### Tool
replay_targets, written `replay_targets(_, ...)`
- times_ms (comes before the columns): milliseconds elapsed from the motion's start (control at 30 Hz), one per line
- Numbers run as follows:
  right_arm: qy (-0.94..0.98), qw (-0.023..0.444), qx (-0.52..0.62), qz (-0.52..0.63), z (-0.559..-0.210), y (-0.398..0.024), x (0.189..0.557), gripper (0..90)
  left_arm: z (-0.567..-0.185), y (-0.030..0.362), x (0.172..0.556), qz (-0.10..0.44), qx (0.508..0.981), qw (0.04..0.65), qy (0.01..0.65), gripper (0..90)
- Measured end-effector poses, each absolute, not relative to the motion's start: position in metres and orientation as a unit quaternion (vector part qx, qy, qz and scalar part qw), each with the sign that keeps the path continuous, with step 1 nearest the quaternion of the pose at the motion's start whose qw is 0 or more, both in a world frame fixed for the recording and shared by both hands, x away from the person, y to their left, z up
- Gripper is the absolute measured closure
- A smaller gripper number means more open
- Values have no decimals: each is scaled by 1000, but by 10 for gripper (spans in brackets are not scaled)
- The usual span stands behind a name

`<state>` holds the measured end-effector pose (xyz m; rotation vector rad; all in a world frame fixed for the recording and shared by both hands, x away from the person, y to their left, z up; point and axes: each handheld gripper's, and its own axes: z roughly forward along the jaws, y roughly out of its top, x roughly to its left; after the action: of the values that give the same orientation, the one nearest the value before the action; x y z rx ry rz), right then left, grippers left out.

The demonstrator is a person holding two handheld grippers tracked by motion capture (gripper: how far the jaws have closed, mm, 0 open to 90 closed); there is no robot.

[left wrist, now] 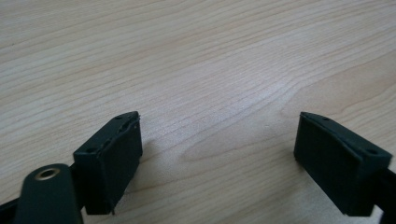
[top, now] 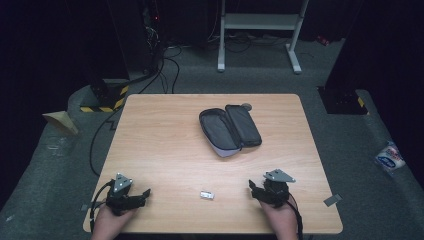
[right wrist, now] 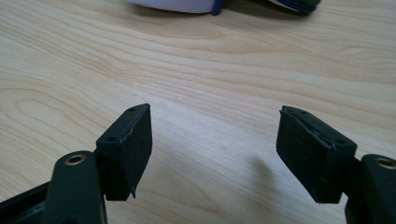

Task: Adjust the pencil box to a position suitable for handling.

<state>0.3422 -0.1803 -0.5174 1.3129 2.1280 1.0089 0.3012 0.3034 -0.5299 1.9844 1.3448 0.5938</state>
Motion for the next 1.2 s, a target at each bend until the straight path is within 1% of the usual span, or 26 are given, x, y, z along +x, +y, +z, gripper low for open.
replay_targets(133, 774, 213, 462, 375, -513, -164, 347, 271, -530, 304, 302, 227, 760, 328, 513, 137)
replay_targets(300, 784, 220, 450, 368, -506, -152, 351, 272, -530, 304, 303, 222, 767, 327, 506, 108)
replay_targets(633, 769, 180, 471, 393, -488, -140, 373, 278, -531, 303, 304, 217, 766, 326, 510, 72)
replay_targets(667, 769, 179, 469, 396, -486, -136, 377, 290, -531, 303, 304, 217, 765, 322, 514, 38)
replay_targets(800, 769, 179, 462, 404, -479, -125, 385, 321, -531, 303, 305, 218, 765, 320, 514, 35)
replay_targets(867, 772, 183, 452, 408, -473, -114, 392, 390, -531, 303, 305, 217, 767, 321, 512, 32)
replay_targets(900, 772, 183, 452, 408, -473, -114, 392, 390, -531, 303, 305, 217, 767, 321, 512, 32)
replay_targets(933, 774, 178, 449, 410, -471, -111, 395, 420, -531, 303, 305, 217, 768, 321, 511, 32)
replay_targets(1000, 776, 180, 443, 412, -469, -103, 401, 451, -531, 303, 305, 218, 768, 322, 509, 33)
replay_targets(1100, 779, 186, 440, 407, -468, -85, 414, 457, -531, 302, 303, 217, 769, 323, 506, 40)
replay_targets(1200, 779, 194, 438, 405, -469, -77, 422, 450, -531, 302, 303, 217, 769, 323, 507, 39)
